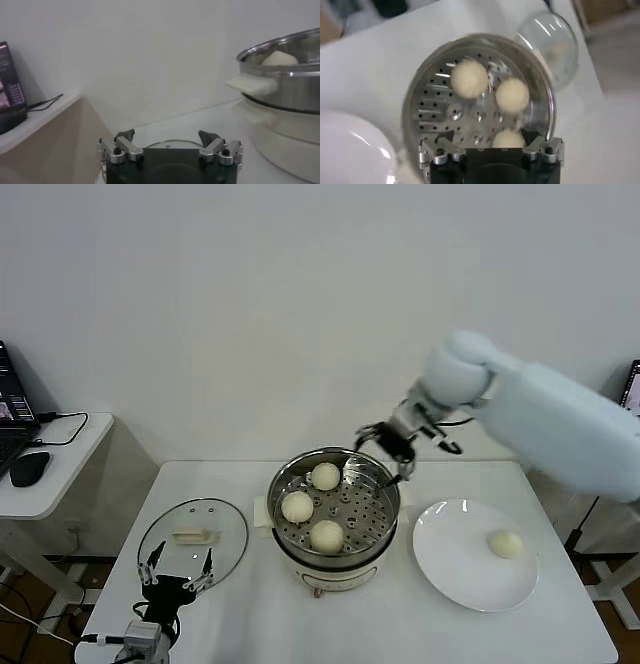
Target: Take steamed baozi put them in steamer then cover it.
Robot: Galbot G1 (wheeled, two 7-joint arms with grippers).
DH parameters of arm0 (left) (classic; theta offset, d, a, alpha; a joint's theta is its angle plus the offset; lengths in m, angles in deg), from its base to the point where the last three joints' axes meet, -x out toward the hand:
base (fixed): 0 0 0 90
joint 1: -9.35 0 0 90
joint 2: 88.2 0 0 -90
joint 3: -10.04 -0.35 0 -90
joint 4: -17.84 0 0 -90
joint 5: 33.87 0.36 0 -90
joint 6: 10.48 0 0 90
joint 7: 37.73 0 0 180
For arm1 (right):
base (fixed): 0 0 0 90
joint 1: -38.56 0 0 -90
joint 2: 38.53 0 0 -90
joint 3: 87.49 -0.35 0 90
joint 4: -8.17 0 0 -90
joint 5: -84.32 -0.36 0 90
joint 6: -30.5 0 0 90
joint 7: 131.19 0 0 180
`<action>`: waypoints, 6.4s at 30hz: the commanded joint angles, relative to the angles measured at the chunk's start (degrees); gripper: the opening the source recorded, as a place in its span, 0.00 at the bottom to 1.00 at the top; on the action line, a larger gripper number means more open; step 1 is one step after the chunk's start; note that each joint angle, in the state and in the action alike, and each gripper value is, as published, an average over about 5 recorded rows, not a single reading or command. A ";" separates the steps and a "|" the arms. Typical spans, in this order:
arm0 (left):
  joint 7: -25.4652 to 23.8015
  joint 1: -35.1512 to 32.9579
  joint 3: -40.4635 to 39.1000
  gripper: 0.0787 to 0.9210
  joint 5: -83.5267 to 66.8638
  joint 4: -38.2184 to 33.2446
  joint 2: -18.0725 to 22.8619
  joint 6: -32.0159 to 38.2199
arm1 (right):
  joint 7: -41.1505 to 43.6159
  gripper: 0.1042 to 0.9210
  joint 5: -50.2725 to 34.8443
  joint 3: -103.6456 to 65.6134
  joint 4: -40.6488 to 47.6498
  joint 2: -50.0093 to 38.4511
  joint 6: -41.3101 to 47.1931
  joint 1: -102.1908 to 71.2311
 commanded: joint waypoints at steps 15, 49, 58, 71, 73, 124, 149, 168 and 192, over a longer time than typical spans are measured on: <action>-0.22 -1.55 -0.06 0.88 0.18 -0.80 0.32 -0.14 | 0.38 0.88 16.75 -27.46 9.64 -15.27 -0.62 -33.90; -0.13 -1.27 0.13 0.88 1.20 2.50 0.41 -0.05 | -5.68 0.88 30.20 -31.29 20.61 -4.36 -5.80 -42.10; -0.21 -0.50 -0.08 0.88 1.46 3.44 0.43 -0.12 | -7.40 0.88 31.15 -31.06 21.45 -3.55 -4.70 -42.48; -0.16 -0.17 -0.70 0.88 1.91 4.26 0.62 -0.09 | -8.22 0.88 31.08 -30.61 22.01 -3.00 -4.17 -42.85; -0.16 -0.17 -0.68 0.88 1.92 4.25 0.63 -0.09 | -8.22 0.88 31.07 -30.68 22.10 -2.93 -4.11 -42.95; -0.05 1.13 0.36 0.88 2.32 2.18 -0.29 -1.80 | -4.10 0.63 -15.06 12.42 10.79 1.52 13.95 11.09; -0.54 1.73 0.98 0.88 1.68 0.96 -0.95 -2.40 | -7.16 0.63 -22.63 27.63 12.57 16.61 21.70 12.37; -0.23 2.19 0.37 0.88 1.65 2.18 -0.51 -2.25 | -11.59 0.63 -17.04 26.85 14.92 18.33 25.18 5.63; -0.29 2.07 0.33 0.88 1.88 2.15 -0.57 -2.24 | -12.17 0.87 -16.45 22.84 12.59 14.70 27.71 5.56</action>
